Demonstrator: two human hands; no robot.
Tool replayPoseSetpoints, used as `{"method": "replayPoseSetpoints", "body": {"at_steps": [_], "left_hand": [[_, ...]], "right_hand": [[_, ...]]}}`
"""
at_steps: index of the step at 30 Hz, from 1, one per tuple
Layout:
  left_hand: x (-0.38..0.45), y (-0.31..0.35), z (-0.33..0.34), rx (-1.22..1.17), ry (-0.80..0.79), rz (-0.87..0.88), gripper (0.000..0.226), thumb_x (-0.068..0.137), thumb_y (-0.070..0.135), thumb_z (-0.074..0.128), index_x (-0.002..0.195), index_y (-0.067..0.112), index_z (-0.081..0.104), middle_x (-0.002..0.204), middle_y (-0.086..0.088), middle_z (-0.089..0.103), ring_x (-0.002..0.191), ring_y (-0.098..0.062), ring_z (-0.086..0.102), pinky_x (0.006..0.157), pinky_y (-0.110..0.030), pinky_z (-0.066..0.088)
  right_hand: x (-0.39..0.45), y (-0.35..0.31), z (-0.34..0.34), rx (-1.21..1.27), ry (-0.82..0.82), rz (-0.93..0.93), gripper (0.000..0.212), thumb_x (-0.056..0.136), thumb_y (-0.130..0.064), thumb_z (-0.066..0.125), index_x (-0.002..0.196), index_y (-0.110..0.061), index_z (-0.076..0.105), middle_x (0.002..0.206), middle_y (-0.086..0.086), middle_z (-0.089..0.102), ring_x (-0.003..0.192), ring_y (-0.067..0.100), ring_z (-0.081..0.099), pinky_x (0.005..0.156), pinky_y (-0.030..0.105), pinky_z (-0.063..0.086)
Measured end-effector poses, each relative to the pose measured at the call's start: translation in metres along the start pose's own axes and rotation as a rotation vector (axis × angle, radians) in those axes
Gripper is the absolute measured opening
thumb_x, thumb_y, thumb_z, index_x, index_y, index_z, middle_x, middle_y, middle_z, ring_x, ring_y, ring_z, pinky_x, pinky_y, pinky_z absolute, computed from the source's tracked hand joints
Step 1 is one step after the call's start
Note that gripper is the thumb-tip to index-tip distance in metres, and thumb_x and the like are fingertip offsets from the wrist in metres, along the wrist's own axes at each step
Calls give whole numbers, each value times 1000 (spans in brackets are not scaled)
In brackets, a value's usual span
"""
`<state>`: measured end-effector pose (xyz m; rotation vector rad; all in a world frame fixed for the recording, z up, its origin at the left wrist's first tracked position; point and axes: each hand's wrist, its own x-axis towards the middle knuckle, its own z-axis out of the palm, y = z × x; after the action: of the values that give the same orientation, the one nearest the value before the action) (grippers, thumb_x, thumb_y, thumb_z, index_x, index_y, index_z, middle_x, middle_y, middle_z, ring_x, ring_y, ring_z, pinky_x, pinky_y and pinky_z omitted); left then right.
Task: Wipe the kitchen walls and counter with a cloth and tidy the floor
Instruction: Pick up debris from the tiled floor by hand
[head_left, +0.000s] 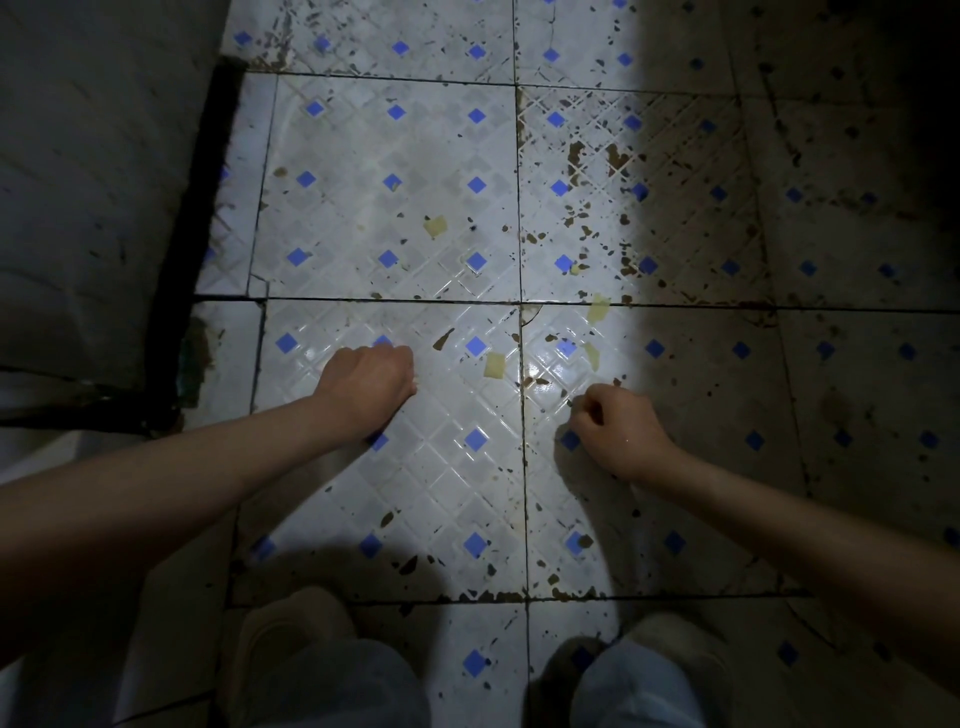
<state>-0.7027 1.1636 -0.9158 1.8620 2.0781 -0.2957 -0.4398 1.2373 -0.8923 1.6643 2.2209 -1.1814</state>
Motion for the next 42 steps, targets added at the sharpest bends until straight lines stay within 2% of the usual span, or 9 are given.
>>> {"method": "replayPoseSetpoints", "body": {"at_steps": [4,9,18,21,24,28,30,36,42], "left_hand": [[-1,2,4,-9,16,34,24,98,28,34,93,9,48,81,-6,53,76,-29,59,69,-34,42],[6,12,-6,-366,-114,21,20,98,19,35,85,9,44,66,-1,46,66,-24,51,59,-33,40],[19,37,-22,-833,-233,-164,21,93,8,42,84,12,61,85,1,61,84,-15,58,75,-23,42],[22,43,-24,-746,-222,-137,27,94,10,37,87,6,64,89,-2,62,90,-18,56,82,-26,41],[26,47,-24,-640,-174,-75,28,95,16,39,91,2,63,92,-7,64,89,-22,58,83,-34,47],[34,53,-25,-524,-47,1,12,91,21,49,85,13,57,80,-2,60,75,-20,56,66,-31,45],[37,55,-28,-495,-20,40,7,87,23,58,89,17,56,83,2,58,76,-16,54,65,-27,41],[47,62,-25,-402,-6,85,44,80,35,69,118,19,52,115,1,59,102,-19,56,80,-29,45],[52,61,-24,-348,-20,88,34,81,33,68,109,19,54,102,0,59,88,-18,54,71,-26,40]], "right_hand": [[-1,-1,-1,-5,14,-7,25,91,-8,50,68,-17,48,69,-2,49,62,8,45,54,20,35],[2,0,-2,-20,0,-1,22,90,-8,51,69,-15,52,69,-3,50,63,8,48,55,18,39],[10,-1,-13,-5,36,-7,26,84,2,43,64,-9,56,57,-9,48,57,5,45,50,17,31],[15,-1,-15,-31,74,12,26,86,-4,46,63,-14,51,60,-6,48,62,12,47,49,17,31],[22,1,-16,26,95,31,9,85,-7,54,79,-11,59,74,0,59,74,16,56,59,23,43],[31,2,-16,43,99,30,11,80,-14,61,90,-15,58,88,3,63,81,18,61,73,37,55],[34,-1,-18,44,121,42,15,81,-15,62,94,-17,55,89,3,61,81,18,60,71,35,55],[47,-6,-24,25,177,62,17,87,-19,62,99,-18,51,91,-1,56,82,14,56,69,27,48],[56,-3,-25,-40,170,74,16,90,-16,60,104,-12,55,93,-1,55,84,13,53,72,26,47]]}}
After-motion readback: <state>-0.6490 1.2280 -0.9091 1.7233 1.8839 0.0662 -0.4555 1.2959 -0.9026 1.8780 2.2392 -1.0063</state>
